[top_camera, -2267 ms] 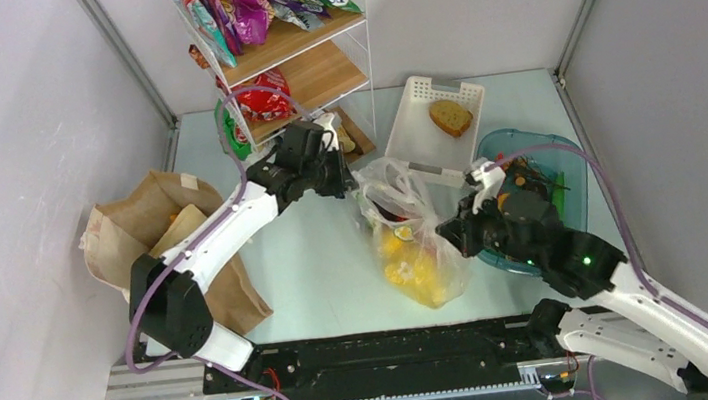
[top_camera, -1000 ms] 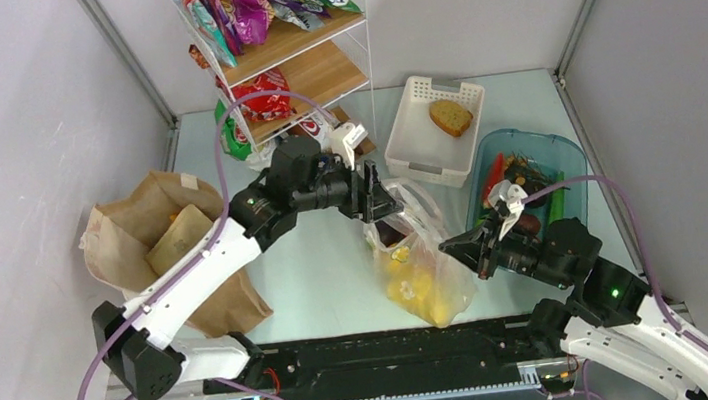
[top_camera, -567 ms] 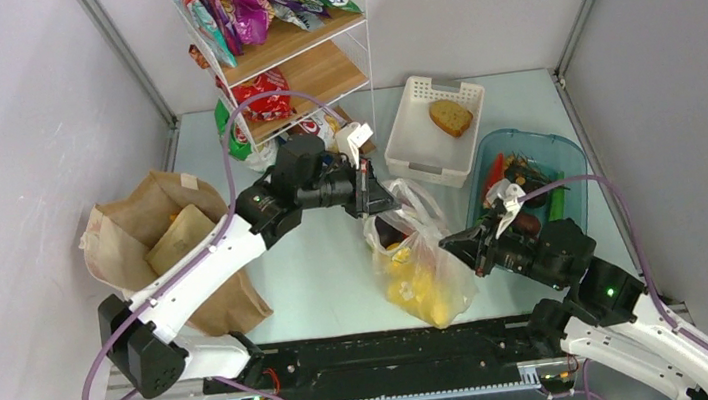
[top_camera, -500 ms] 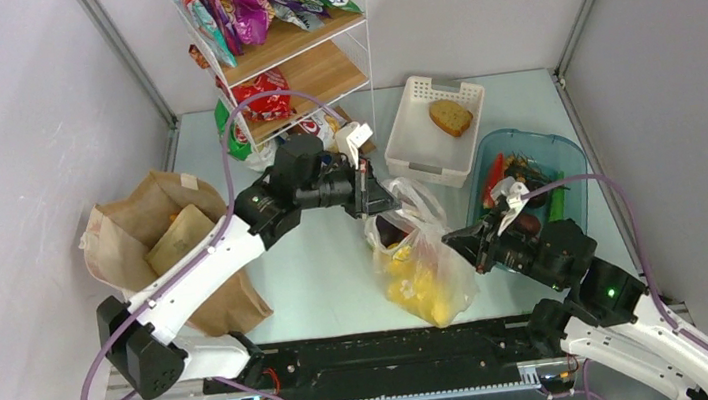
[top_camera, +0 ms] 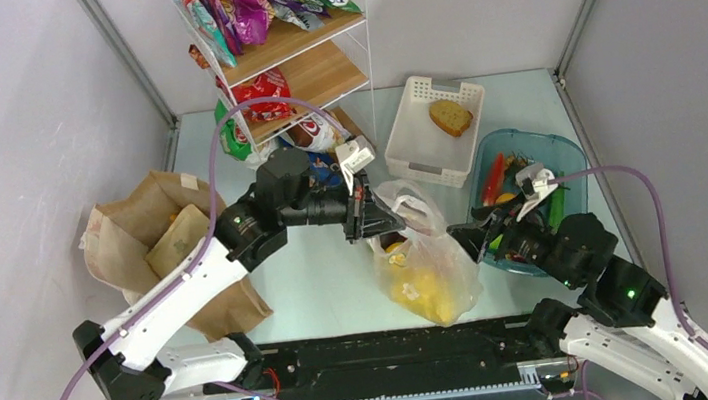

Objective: Untie the knot of the grocery bags and take out the mixed food

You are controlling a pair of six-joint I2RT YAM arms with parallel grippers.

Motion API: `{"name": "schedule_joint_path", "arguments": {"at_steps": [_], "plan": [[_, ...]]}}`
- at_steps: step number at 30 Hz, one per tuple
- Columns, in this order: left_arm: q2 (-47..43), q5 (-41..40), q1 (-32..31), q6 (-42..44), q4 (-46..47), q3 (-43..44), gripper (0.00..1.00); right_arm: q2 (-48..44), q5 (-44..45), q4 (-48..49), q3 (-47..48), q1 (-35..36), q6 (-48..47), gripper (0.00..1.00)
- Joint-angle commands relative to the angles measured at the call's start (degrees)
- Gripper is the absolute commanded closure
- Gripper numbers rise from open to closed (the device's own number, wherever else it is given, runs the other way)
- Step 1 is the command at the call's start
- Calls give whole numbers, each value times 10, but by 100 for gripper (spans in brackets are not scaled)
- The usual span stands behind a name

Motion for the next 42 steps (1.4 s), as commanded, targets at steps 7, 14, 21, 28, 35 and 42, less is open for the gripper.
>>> {"name": "schedule_joint_path", "arguments": {"at_steps": [7, 14, 21, 28, 35, 42], "plan": [[-15, 29, -26, 39, 17, -4, 100, 71, -136, 12, 131, -1, -57, 13], [-11, 32, -38, 42, 16, -5, 100, 145, -131, 17, 146, 3, -79, 11], [-8, 39, -42, 42, 17, -5, 100, 189, -21, 22, 147, 17, -102, 14], [3, 35, -43, 45, 17, -8, 100, 213, 0, 135, 111, 67, -153, 20], [20, 42, -45, 43, 17, -7, 100, 180, 7, 223, 66, 103, -150, 64], [-39, -13, -38, 102, -13, -6, 10, 72, 16, 199, 29, 113, -133, 100]]}}
